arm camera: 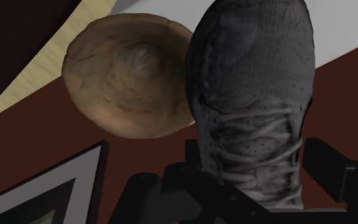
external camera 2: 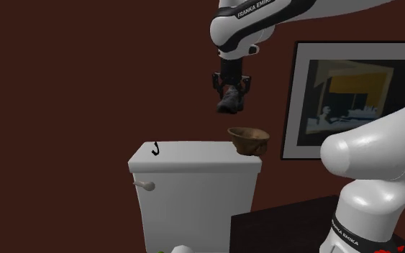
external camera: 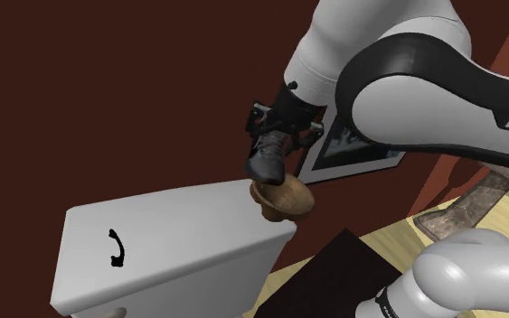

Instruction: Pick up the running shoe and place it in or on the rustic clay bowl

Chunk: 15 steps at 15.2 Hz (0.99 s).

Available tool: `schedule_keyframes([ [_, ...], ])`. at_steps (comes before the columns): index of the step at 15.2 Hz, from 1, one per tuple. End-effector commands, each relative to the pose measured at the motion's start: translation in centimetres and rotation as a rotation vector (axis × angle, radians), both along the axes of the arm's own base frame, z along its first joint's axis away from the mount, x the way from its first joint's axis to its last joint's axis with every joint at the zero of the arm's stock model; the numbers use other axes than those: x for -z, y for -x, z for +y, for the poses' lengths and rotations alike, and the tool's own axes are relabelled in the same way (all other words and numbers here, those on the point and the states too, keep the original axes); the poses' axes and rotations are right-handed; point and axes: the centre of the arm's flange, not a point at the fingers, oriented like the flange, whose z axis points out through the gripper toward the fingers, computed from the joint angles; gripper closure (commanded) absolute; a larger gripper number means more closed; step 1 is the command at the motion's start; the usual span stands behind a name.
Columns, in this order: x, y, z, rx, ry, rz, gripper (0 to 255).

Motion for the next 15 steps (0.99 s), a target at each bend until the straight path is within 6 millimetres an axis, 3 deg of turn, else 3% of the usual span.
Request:
schedule_keyframes([
  [1,0.1,1.3,-1.9,-0.001,-0.001,-0.001,255],
  [5,0.0,4.3,-5.8,-0.001,-0.001,-0.001,255],
  [15,5.3,4.3,-5.8,-0.001,-0.001,-0.001,255],
])
